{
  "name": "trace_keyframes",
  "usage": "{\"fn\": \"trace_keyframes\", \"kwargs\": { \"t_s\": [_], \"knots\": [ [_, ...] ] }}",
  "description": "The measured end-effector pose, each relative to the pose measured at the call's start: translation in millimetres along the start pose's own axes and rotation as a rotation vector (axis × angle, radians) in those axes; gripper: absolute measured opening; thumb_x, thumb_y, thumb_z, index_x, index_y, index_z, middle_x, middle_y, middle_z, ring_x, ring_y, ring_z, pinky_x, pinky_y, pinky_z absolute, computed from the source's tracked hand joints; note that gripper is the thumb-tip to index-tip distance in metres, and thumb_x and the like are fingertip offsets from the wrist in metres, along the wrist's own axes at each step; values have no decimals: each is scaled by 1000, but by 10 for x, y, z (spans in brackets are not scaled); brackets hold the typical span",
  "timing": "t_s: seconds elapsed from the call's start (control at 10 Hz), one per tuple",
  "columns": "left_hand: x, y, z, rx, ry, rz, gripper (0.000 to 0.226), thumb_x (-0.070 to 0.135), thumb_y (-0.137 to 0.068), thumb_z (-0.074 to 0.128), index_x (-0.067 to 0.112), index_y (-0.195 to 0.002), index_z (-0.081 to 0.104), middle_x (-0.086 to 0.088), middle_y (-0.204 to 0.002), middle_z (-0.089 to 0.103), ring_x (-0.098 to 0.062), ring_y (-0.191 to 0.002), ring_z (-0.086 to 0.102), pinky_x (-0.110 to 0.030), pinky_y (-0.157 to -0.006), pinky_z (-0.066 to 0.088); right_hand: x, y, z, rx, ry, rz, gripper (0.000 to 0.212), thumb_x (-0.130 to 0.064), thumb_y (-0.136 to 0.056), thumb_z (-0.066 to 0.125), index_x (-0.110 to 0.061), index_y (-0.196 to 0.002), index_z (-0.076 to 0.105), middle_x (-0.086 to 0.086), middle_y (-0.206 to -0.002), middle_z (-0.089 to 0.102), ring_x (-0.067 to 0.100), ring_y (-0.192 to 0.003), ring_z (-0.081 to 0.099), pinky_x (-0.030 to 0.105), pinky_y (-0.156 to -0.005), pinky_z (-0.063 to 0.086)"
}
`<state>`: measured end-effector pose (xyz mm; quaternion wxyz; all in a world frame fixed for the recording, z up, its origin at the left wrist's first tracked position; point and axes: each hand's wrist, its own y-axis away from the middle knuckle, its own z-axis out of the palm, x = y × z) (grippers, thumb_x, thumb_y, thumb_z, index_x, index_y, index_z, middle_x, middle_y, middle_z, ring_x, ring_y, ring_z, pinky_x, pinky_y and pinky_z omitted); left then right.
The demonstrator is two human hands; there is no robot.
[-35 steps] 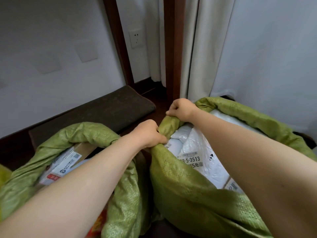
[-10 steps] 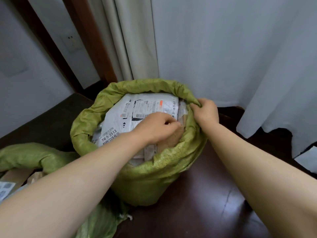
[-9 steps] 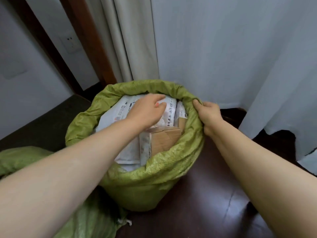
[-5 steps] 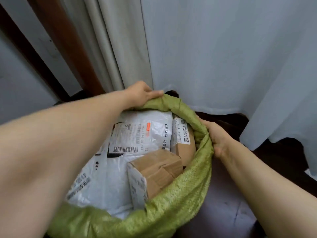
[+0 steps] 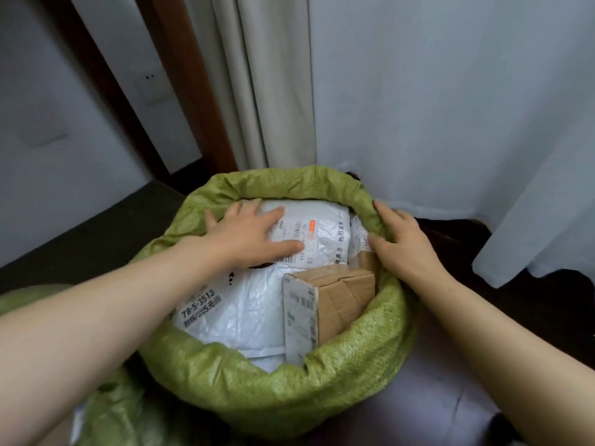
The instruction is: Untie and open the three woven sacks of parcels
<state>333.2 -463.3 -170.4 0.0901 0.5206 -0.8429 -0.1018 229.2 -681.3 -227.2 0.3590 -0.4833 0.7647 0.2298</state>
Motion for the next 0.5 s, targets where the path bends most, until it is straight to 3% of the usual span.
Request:
{"fn": "trace_keyframes", "kwargs": {
  "t_s": [0.1, 0.2, 0.3, 0.4, 0.5],
  "knots": [
    [-392, 158, 48, -120, 181, -210, 100, 87, -63, 38, 45, -147, 2, -5, -159, -2, -33, -145, -1, -54, -116, 5, -99, -42, -44, -84, 153, 138, 60, -31, -93, 47, -37, -147, 22, 7, -155, 23, 32, -139, 27, 40, -113, 25],
    [-338, 272, -66, -66, 271, -236, 105, 90, -62, 35, 39, -148, 4, -8, -159, 1, -33, -145, 0, -59, -114, 3, -353, 5, -111, -80, 334, 190, 63, -44, -90, 50, -38, -147, 22, 12, -155, 20, 39, -140, 20, 48, -114, 21],
    [-26, 426, -252, 24, 298, -125, 94, 77, -71, 48, 27, -147, 24, -6, -156, 21, -28, -143, 19, -53, -115, 13, -802, 138, -164, 77, 218, 27, 49, -29, -89, 52, -31, -137, 45, 10, -146, 40, 33, -134, 33, 43, -109, 30],
    [191, 689, -536, 46, 436, -16, 73, 57, -78, 61, 19, -138, 45, 2, -145, 43, -19, -133, 40, -39, -112, 29, -1399, 183, -257, 94, -190, -90, 26, -11, -87, 54, -18, -107, 70, 4, -116, 67, 15, -106, 60, 25, -91, 46],
    [245, 974, -707, 101, 534, 100, 64, 53, -79, 62, 19, -132, 53, 3, -135, 54, -13, -117, 55, -29, -99, 45, -1907, 328, -440, 59, -612, -220, 29, 4, -84, 52, -18, -80, 71, 2, -82, 74, 10, -77, 66, 20, -72, 50]
  ]
}}
